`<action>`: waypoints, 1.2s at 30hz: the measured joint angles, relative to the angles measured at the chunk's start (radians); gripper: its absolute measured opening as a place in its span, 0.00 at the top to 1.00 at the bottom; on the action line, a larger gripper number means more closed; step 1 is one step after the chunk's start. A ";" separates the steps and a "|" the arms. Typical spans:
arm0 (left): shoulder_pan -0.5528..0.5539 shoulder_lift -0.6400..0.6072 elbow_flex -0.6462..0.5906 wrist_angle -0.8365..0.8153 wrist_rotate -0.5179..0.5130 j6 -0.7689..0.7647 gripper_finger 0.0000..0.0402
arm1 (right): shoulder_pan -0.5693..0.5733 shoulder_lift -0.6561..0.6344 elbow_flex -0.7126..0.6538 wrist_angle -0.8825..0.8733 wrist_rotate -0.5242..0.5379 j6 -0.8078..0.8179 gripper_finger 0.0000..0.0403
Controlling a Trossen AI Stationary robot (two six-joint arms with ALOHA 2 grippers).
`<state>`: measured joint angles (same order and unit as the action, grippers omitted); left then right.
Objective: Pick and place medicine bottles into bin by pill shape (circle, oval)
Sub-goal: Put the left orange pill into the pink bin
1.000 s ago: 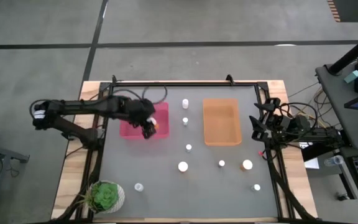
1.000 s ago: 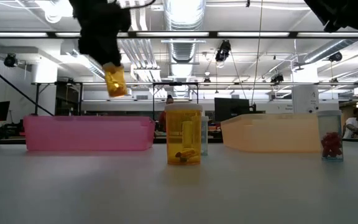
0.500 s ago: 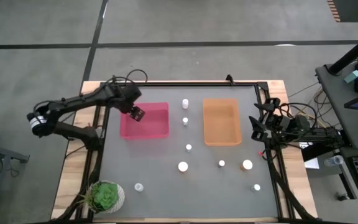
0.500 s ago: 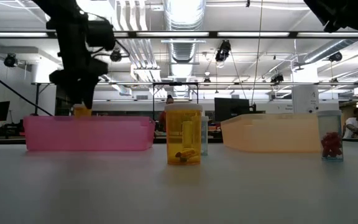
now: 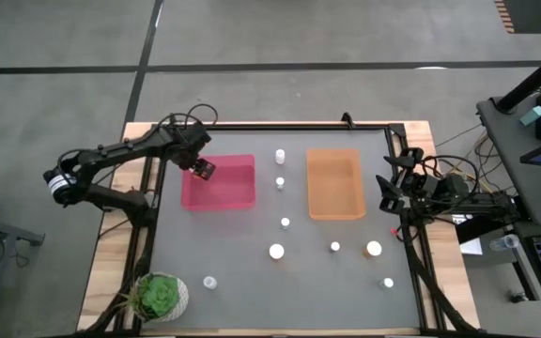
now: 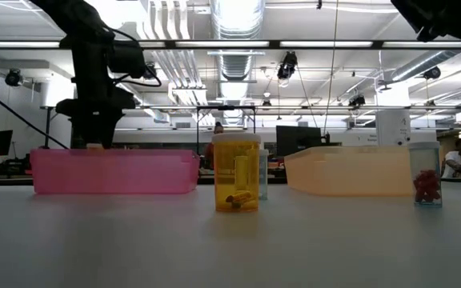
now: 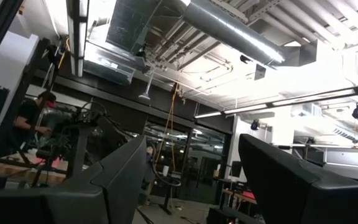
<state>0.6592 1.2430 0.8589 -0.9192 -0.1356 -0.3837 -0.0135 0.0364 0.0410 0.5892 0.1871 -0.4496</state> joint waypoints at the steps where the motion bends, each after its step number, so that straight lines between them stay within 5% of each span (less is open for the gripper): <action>1: 0.000 0.000 0.000 0.000 0.000 -0.002 0.51 | 0.000 0.000 0.000 0.000 0.000 0.000 0.38; 25: 0.000 0.000 -0.003 0.025 -0.027 -0.027 0.50 | 0.000 0.000 0.000 0.000 0.000 0.000 0.38; 36: 0.000 0.000 -0.003 0.025 -0.027 -0.025 0.39 | 0.000 0.000 0.000 0.000 0.000 0.000 0.38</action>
<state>0.6590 1.2430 0.8555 -0.8944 -0.1631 -0.4083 -0.0135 0.0364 0.0410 0.5888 0.1871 -0.4496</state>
